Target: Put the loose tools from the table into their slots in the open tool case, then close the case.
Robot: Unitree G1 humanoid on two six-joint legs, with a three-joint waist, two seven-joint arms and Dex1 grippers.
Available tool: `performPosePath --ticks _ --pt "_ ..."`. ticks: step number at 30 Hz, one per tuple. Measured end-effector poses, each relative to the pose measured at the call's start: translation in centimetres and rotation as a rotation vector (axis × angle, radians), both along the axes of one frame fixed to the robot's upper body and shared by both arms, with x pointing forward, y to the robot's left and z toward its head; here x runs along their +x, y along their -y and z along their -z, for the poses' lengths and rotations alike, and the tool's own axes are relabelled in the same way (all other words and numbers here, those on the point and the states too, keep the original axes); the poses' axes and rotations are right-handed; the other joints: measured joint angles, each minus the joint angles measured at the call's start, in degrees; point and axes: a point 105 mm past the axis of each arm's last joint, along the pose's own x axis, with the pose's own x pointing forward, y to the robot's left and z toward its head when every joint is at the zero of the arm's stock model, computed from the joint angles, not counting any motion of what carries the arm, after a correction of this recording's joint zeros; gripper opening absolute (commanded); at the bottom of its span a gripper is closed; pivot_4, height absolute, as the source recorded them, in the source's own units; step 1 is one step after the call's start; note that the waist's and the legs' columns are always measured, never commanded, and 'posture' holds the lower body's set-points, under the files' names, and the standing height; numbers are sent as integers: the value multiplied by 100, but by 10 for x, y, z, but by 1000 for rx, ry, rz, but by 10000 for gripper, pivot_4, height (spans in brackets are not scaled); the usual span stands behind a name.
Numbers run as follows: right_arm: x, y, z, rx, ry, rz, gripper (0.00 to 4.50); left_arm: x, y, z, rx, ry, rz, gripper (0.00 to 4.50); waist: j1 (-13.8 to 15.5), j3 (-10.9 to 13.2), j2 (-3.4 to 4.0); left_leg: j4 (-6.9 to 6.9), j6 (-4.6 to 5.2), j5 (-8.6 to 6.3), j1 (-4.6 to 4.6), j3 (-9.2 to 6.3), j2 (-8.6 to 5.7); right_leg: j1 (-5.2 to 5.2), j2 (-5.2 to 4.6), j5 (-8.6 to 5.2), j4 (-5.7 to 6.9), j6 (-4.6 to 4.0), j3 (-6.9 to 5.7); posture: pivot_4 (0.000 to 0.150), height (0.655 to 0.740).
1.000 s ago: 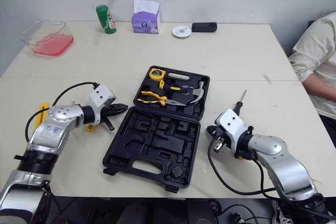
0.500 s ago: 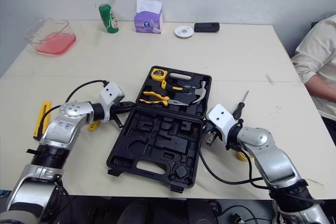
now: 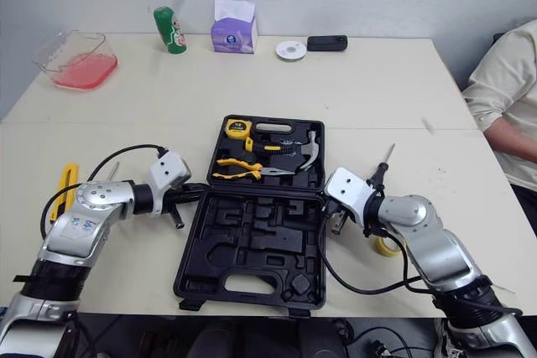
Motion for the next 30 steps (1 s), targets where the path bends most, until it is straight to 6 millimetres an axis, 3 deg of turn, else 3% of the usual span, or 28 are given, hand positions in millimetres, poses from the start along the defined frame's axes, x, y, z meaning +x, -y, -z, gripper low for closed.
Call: performPosePath --ticks 6,13,15,17,19,22,28,29,30 --pt "0 -6 1 3 5 -15 0 -12 -6 2 -1 -15 -23 211 -66 0 0 -1 0 0 2 -3 -1 1 -1 0 1 0 2 1500 7400" --pt "-4 4 -2 23 0 -5 0 -19 -17 4 -59 -8 -80 211 -96 0 0 -2 0 0 1 -4 -1 1 -2 0 15 0 3 1500 7400" --pt "-8 21 -8 86 -19 43 0 -27 -36 4 -122 -21 -151 211 -100 0 0 -5 0 -1 -4 -7 2 1 -3 0 14 0 3 1500 7400" --pt "-17 49 -21 137 -27 107 0 -39 -70 -3 -217 -34 -275 211 -90 0 0 -8 1 -2 -8 -12 2 2 -5 0 9 0 3 1500 7400" --pt "-25 74 -31 148 -21 158 0 -54 -95 -17 -309 -22 -350 6702 -68 0 0 -7 3 -5 -3 -18 1 18 -9 0 -14 0 4 1500 7400" --pt "-35 105 -42 216 -31 225 9730 -78 -124 -42 -476 12 -411 18441 -13 0 0 -6 11 -10 12 -18 -2 33 -11 0 -24 0 4 1500 7400" --pt "-51 184 -52 193 -55 433 41403 -119 -202 -51 -476 32 -669 45000 42 1 -1 -26 50 -33 47 -9 -7 56 -10 0 -44 -1 9 1500 7400" --pt "-53 192 -52 186 -57 451 44326 -124 -213 -50 -461 33 -711 45000 41 1 -1 -29 53 -35 58 -8 -6 68 -10 0 -49 -1 9 1500 7400" --pt "-55 202 -50 164 -64 467 44326 -130 -234 -46 -399 35 -775 45000 36 6 -3 -35 53 -37 76 -6 -6 85 -8 -2 -56 -3 11 1500 7400"
